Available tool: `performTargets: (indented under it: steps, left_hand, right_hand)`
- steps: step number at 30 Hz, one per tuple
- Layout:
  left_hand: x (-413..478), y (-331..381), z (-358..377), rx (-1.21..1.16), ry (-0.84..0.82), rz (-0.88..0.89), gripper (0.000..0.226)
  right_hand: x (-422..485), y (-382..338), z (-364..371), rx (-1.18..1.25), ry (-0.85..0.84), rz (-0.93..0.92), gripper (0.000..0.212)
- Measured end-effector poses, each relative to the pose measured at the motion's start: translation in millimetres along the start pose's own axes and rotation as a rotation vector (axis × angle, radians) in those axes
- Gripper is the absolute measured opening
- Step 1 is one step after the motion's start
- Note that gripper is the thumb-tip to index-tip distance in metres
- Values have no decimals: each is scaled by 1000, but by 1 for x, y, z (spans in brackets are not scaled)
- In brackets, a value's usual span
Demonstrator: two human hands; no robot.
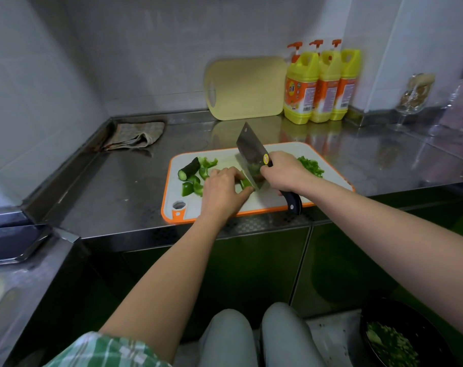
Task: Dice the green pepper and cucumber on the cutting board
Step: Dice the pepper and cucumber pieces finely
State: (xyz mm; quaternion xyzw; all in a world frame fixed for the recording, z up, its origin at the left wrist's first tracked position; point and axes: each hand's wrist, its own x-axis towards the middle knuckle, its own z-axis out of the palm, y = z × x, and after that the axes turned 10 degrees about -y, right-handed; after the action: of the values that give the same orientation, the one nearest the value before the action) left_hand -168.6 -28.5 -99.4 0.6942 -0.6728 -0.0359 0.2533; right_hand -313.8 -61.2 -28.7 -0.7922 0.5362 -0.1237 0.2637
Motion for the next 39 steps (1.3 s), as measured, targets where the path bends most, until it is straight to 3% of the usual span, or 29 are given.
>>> performTargets:
  steps: [7, 18, 28, 39]
  left_hand:
    - [2, -1, 1, 6, -36, -15, 44]
    - [2, 0, 1, -5, -31, -23, 41]
    - [3, 0, 1, 1, -31, -16, 40]
    - [1, -1, 1, -27, -21, -6, 35]
  right_hand:
    - [-10, -7, -4, -60, -123, 5, 18]
    - [-17, -12, 2, -216, -130, 15, 18]
    - [-14, -22, -5, -184, -204, 48, 14]
    - [3, -9, 11, -88, -48, 60, 15]
